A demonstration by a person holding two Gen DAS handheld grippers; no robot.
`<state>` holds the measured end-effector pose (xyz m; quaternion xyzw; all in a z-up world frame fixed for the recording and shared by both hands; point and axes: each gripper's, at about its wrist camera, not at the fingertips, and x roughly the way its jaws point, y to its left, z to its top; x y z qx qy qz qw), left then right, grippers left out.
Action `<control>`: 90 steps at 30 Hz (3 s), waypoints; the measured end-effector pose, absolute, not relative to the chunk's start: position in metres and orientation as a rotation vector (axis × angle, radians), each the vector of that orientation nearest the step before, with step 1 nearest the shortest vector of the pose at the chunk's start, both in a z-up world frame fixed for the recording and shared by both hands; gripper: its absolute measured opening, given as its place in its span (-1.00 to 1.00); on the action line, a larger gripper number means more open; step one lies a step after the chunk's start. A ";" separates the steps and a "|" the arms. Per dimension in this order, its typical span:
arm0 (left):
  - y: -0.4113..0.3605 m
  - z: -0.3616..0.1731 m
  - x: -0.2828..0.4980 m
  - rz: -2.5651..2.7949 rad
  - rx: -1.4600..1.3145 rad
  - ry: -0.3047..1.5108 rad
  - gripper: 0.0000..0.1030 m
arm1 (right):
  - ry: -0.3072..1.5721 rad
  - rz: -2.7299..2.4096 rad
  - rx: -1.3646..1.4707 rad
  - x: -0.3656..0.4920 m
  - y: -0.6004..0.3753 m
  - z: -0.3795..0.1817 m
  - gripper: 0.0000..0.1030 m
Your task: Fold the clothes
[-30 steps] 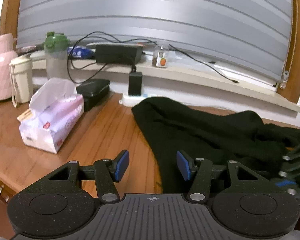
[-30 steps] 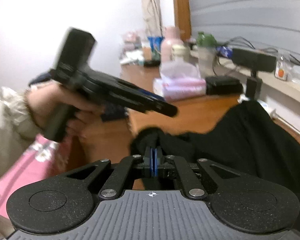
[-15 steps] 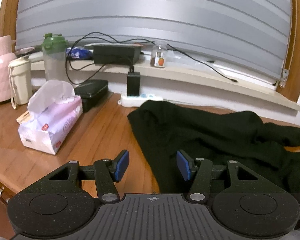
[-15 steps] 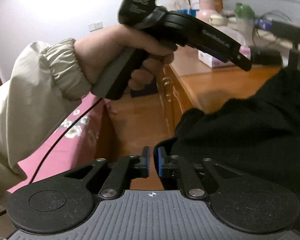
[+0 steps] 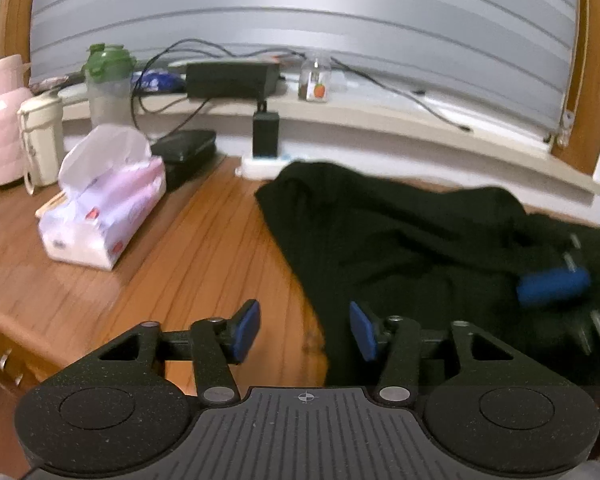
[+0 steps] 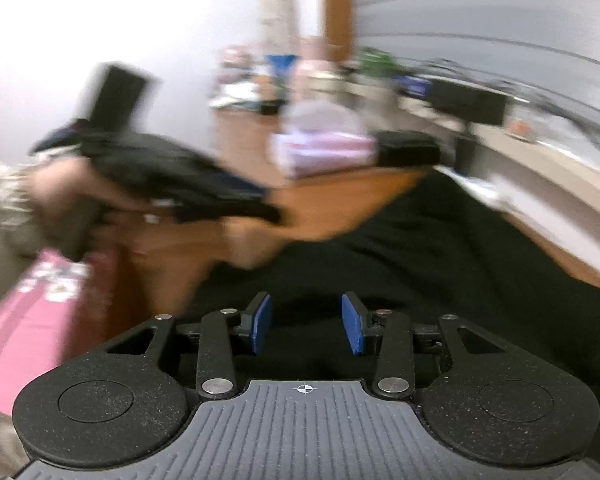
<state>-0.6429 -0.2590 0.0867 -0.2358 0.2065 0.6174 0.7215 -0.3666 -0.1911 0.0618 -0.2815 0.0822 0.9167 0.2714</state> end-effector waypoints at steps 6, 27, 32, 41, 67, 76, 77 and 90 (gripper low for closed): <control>-0.293 0.077 -0.649 1.343 -0.606 0.494 -0.20 | 0.224 2.316 -0.787 -0.336 -0.146 0.043 -0.18; -0.338 0.076 -0.660 1.453 -0.686 0.310 -0.91 | 0.224 2.235 -0.748 -0.310 -0.135 0.031 -0.10; -0.355 0.091 -0.706 1.510 -0.713 0.300 -0.90 | 0.232 2.255 -0.709 -0.295 -0.136 0.048 -0.07; -0.333 0.096 -0.698 1.527 -0.673 0.344 -0.15 | 0.291 2.198 -0.720 -0.258 -0.123 0.036 0.10; -0.067 0.064 -0.696 1.449 -0.768 0.242 0.14 | 0.360 2.201 -0.676 -0.239 -0.118 0.003 0.19; -0.069 0.043 -0.664 1.409 -0.694 0.352 0.05 | 0.390 2.213 -0.653 -0.234 -0.118 0.003 0.19; -0.073 0.043 -0.659 1.407 -0.672 0.363 0.01 | 0.391 2.214 -0.652 -0.234 -0.118 0.003 0.19; -0.104 0.115 -0.649 1.519 -0.288 0.162 -0.84 | 0.410 2.223 -0.631 -0.230 -0.117 0.004 0.19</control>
